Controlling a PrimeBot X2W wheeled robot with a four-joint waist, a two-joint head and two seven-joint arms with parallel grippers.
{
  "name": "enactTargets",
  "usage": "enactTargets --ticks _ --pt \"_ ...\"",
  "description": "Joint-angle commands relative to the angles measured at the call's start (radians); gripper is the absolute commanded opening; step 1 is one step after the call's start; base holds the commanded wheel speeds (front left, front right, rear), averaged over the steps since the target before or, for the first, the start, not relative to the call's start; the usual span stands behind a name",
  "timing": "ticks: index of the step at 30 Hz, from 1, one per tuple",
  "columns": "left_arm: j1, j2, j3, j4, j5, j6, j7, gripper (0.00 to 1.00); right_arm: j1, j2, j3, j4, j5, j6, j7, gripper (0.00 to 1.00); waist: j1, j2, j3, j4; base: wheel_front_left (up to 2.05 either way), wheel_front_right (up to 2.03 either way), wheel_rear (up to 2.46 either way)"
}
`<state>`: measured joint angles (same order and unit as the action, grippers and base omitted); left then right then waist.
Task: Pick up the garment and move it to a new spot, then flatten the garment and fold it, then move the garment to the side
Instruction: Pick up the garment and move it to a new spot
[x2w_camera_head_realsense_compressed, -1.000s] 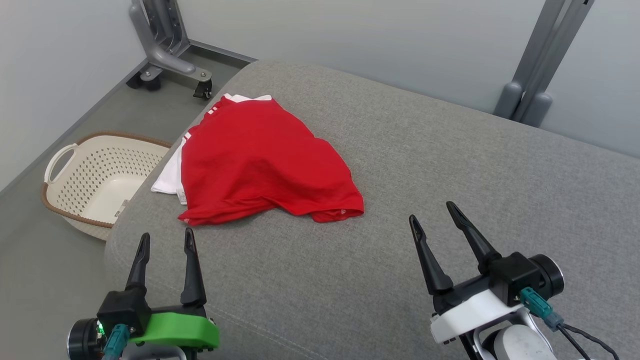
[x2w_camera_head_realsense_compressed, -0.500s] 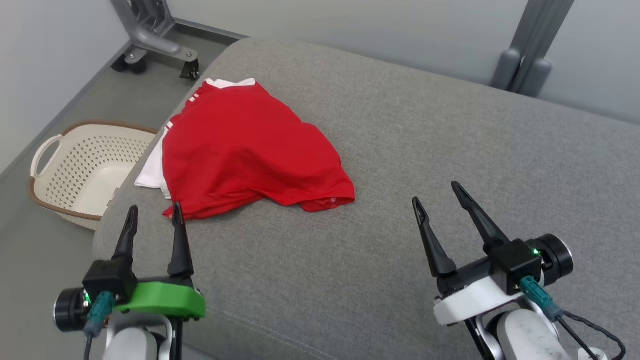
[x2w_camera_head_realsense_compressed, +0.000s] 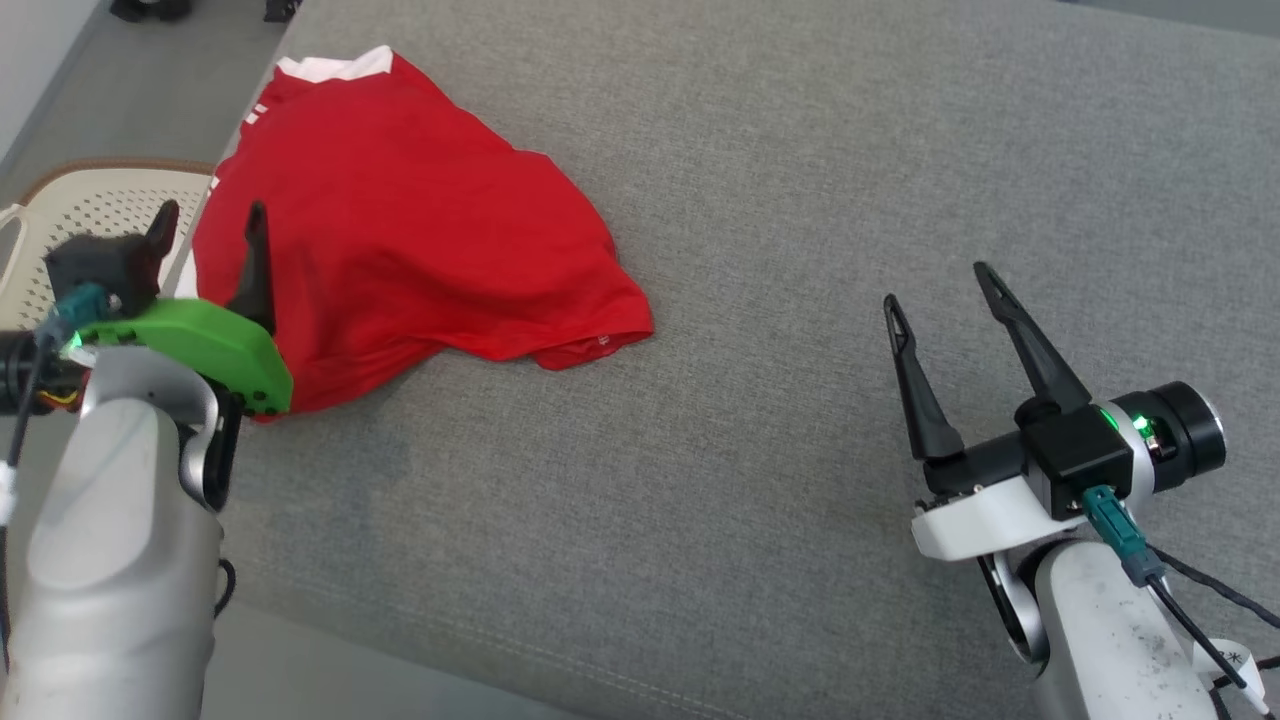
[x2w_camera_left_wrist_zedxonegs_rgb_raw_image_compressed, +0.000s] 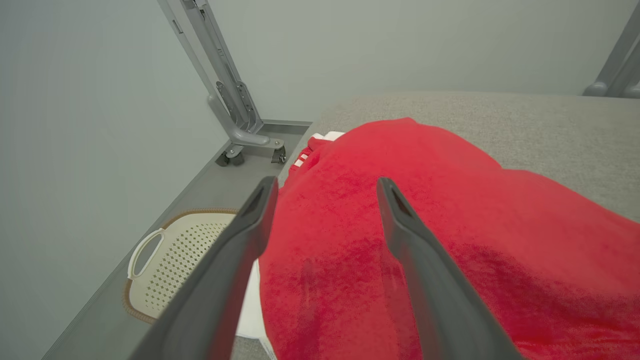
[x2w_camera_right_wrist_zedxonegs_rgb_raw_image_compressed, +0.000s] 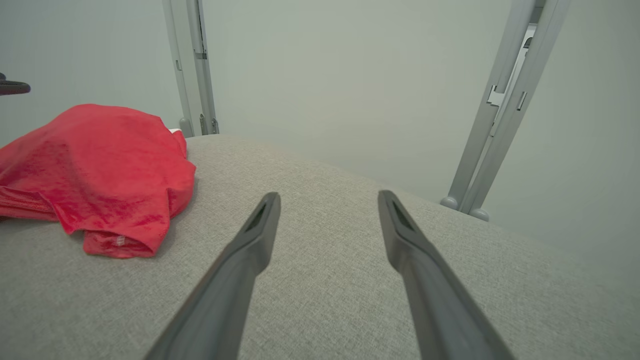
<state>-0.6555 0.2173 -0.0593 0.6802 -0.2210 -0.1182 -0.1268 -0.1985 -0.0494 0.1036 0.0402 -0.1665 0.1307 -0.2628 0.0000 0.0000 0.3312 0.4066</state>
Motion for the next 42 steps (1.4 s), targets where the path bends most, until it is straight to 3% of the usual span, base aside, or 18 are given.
enactTargets --ticks 1,8,15,16,17,31,42 --pt "-0.055 0.014 -0.013 0.033 -0.014 -0.006 0.029 1.00 -0.028 0.000 0.003 -0.010 0.000 0.000 -0.003 1.00 0.0000 0.0000 0.089 -0.056 0.00 0.00 0.00" --pt "-0.196 0.065 -0.148 0.176 -0.140 -0.012 0.163 1.00 -0.053 -0.002 0.018 -0.030 -0.028 0.000 -0.003 1.00 0.0000 0.0000 0.133 -0.083 0.00 0.00 0.00" --pt "-0.239 0.121 -0.264 0.245 -0.259 -0.012 0.197 1.00 -0.052 -0.002 0.012 -0.036 -0.038 0.000 -0.003 1.00 0.0000 0.0000 0.153 -0.096 0.00 0.00 0.00" --pt "-0.244 0.130 -0.273 0.256 -0.270 -0.012 0.190 0.26 -0.051 -0.002 0.011 -0.037 -0.037 0.000 -0.003 1.00 0.0000 0.0000 0.154 -0.097 0.00 0.00 0.00" --pt "-0.248 0.135 -0.284 0.264 -0.281 -0.012 0.182 0.00 -0.051 -0.002 0.011 -0.036 -0.036 0.000 -0.003 1.00 0.0000 0.0000 0.154 -0.097 0.00 0.00 0.00" --pt "-0.272 0.174 -0.381 0.336 -0.317 -0.011 0.014 0.00 -0.018 -0.002 0.031 0.001 0.013 0.000 -0.003 1.00 0.0000 0.0000 0.027 -0.079 0.00 0.00 0.00" --pt "-0.277 0.221 -0.432 0.237 -0.315 -0.011 -0.056 0.00 0.029 -0.002 0.022 0.016 0.081 0.000 -0.003 1.00 0.0000 0.0000 -0.109 -0.050 0.00 0.00 0.00"
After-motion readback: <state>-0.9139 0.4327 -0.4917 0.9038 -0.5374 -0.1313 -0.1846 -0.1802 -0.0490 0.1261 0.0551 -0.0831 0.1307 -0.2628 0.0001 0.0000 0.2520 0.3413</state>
